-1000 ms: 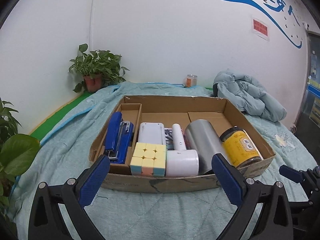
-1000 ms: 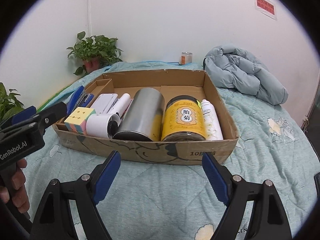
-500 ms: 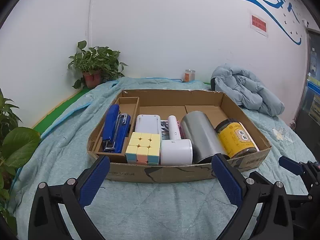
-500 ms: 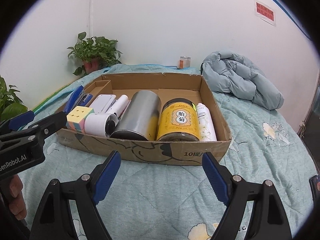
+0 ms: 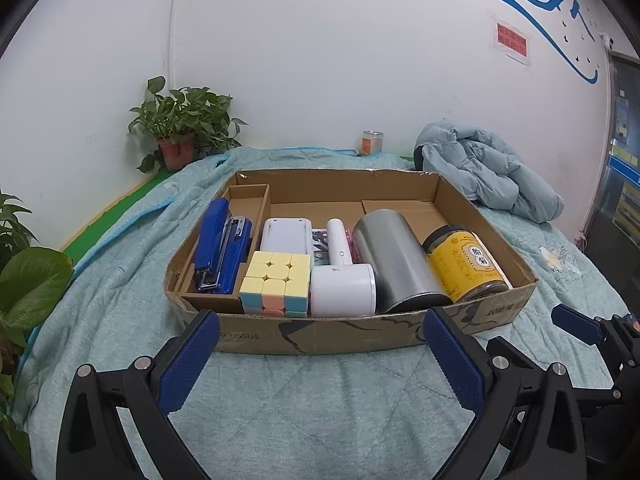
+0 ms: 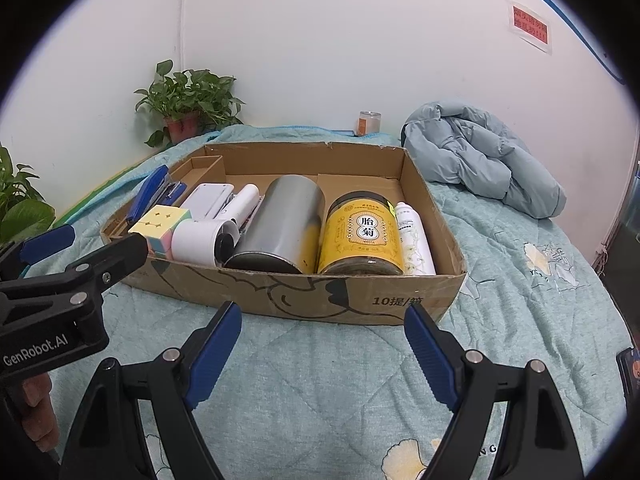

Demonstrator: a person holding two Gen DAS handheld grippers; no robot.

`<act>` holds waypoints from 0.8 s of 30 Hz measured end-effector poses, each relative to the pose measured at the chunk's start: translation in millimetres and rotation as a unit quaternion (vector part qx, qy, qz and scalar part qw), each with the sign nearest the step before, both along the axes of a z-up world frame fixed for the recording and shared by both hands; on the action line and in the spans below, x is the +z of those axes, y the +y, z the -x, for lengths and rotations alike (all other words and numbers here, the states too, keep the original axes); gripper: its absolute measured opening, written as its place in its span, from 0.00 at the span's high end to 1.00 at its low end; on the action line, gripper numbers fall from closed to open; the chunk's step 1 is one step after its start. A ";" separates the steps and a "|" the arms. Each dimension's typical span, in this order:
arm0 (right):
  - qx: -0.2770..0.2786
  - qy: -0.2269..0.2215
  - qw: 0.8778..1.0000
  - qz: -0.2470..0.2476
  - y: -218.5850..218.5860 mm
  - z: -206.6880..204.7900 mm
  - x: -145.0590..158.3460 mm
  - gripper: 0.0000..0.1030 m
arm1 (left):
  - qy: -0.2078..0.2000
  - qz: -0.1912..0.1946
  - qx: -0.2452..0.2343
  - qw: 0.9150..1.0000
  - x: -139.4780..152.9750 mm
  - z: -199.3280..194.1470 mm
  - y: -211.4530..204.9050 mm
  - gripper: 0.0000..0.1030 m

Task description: Organize rigid objects

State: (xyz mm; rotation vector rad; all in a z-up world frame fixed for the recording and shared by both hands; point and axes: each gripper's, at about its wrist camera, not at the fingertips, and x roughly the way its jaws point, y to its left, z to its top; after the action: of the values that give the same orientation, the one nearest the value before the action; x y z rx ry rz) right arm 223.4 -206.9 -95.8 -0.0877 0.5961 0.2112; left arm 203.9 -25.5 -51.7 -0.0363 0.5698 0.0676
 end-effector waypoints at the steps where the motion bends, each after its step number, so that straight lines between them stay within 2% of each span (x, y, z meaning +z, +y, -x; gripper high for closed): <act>1: 0.000 0.000 1.000 0.002 0.2 -0.4 -0.1 0.19 | 0.000 -0.001 -0.002 1.000 -0.1 -0.6 0.1 0.01; 24: -0.005 0.005 1.000 0.015 5.3 -4.2 -5.9 0.19 | 0.021 0.005 -0.002 1.000 -12.0 -10.3 6.9 0.01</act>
State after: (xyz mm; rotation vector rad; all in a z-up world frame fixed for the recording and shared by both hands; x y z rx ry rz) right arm 227.6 -201.6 -101.6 -0.1125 0.6099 0.1928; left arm 214.2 -18.6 -63.7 -0.0435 0.6122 0.0623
